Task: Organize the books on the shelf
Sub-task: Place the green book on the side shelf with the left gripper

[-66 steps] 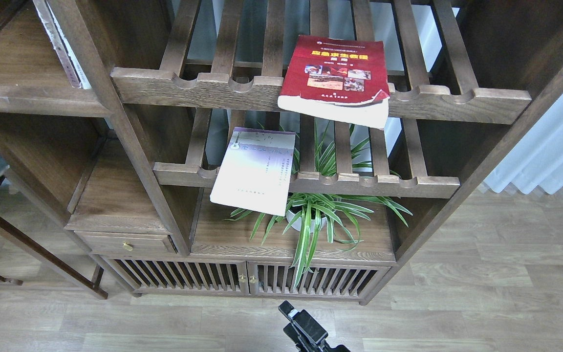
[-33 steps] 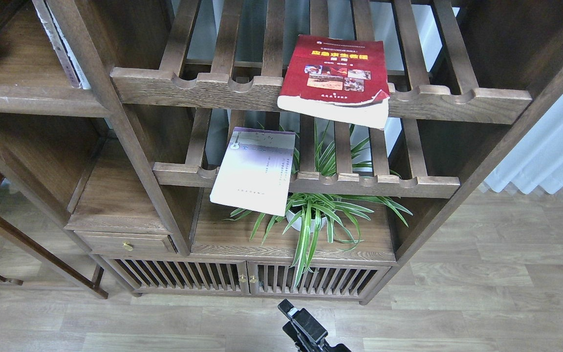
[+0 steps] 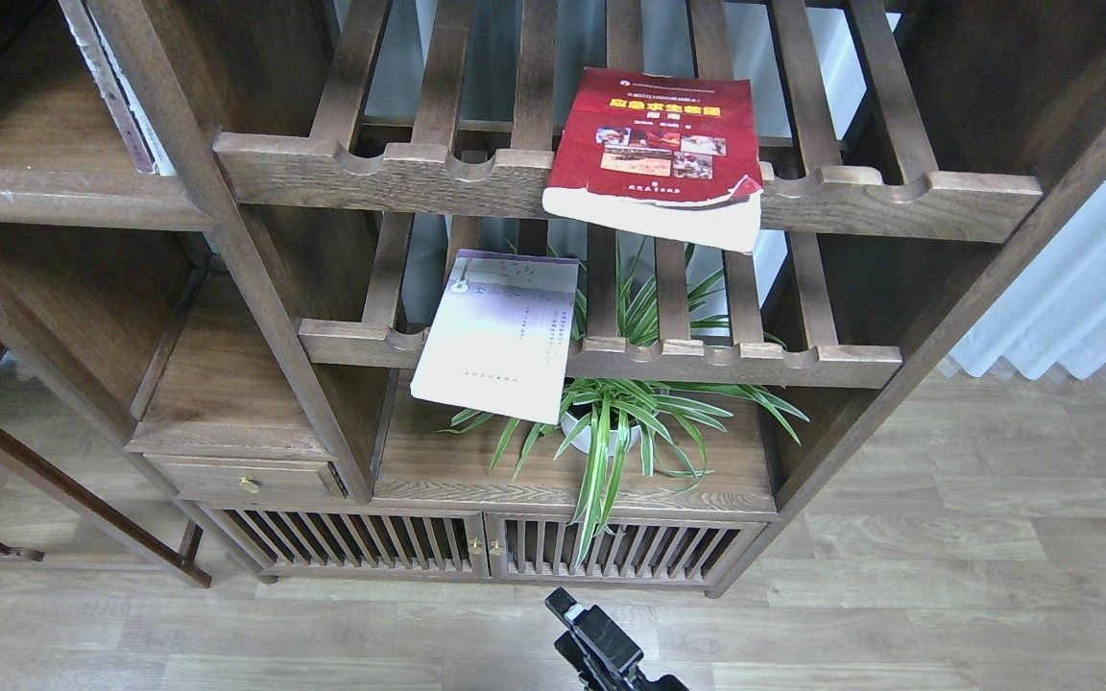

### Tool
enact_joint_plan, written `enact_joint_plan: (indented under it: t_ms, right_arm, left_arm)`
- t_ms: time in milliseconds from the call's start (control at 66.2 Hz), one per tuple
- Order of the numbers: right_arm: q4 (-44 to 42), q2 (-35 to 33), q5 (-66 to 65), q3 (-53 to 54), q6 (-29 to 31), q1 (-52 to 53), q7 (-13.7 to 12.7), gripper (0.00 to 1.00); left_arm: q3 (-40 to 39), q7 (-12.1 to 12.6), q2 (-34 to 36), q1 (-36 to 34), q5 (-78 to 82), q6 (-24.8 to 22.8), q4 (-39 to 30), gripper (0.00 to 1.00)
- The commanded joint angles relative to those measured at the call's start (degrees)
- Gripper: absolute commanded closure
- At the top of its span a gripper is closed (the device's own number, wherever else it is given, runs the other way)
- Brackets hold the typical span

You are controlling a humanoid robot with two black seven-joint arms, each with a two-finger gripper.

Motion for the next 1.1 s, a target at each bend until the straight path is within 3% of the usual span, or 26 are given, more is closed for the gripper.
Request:
enact_joint_plan:
  t_ms: [0, 453, 891, 1012, 1087]
  right_arm:
    - [0.1, 0.0, 0.0, 0.0, 0.0, 0.0, 0.0, 0.05]
    - [0.3, 0.0, 0.1, 0.5, 0.0, 0.3, 0.1, 0.05]
    - [0.6, 0.0, 0.2, 0.5, 0.0, 0.3, 0.2, 0.04]
    - [0.7, 0.0, 0.3, 0.6, 0.0, 0.3, 0.2, 0.04]
    - [0.7, 0.0, 0.3, 0.6, 0.0, 0.3, 0.2, 0.04]
  left_arm:
    - [1.9, -0.1, 0.0, -1.3, 0.2, 0.0, 1.9, 0.95]
    - [5.8, 0.0, -0.6, -2.5, 0.6, 0.0, 3.9, 0.91]
    - [6.4, -3.4, -2.0, -0.9, -1.4, 0.0, 4.2, 0.90]
    - [6.8, -3.8, -2.2, 0.7, -3.4, 0.0, 4.7, 0.84]
    - [6.8, -4.4, -2.6, 1.5, -5.1, 0.0, 5.1, 0.73]
